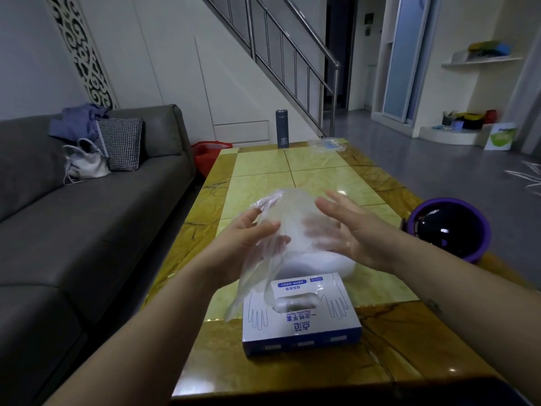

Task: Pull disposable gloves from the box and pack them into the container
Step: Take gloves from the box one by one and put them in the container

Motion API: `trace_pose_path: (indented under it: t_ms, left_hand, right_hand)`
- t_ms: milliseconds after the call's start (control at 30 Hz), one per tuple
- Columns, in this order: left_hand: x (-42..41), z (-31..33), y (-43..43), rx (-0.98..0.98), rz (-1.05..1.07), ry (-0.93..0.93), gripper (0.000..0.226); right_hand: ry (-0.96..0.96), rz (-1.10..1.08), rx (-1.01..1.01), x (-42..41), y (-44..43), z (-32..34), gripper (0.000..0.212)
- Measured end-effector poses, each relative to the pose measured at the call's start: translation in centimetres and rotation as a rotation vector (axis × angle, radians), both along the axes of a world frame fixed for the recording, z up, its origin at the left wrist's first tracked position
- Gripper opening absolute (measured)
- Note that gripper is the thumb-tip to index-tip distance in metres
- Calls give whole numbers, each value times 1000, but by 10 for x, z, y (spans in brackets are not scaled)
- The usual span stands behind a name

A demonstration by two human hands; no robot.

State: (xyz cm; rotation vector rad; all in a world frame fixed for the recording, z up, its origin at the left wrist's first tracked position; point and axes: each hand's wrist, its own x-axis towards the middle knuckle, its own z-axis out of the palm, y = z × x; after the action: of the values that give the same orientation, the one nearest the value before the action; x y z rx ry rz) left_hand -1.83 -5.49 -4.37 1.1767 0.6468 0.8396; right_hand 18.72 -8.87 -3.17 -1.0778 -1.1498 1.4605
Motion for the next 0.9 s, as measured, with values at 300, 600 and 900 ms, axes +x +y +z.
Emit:
trace_pose_path:
  t_ms: [300, 600, 900]
  left_hand:
    - [-10, 4, 37, -38, 297, 43, 50]
    - [-4, 21, 72, 995, 826, 812, 36]
    - [66, -28, 110, 683, -358, 1651, 49]
  right_hand:
    - [-478, 80, 299, 13, 34, 26, 57]
    - [-857, -63, 97, 37, 89, -9, 73]
    - [-1521, 154, -17, 32, 116, -34, 74]
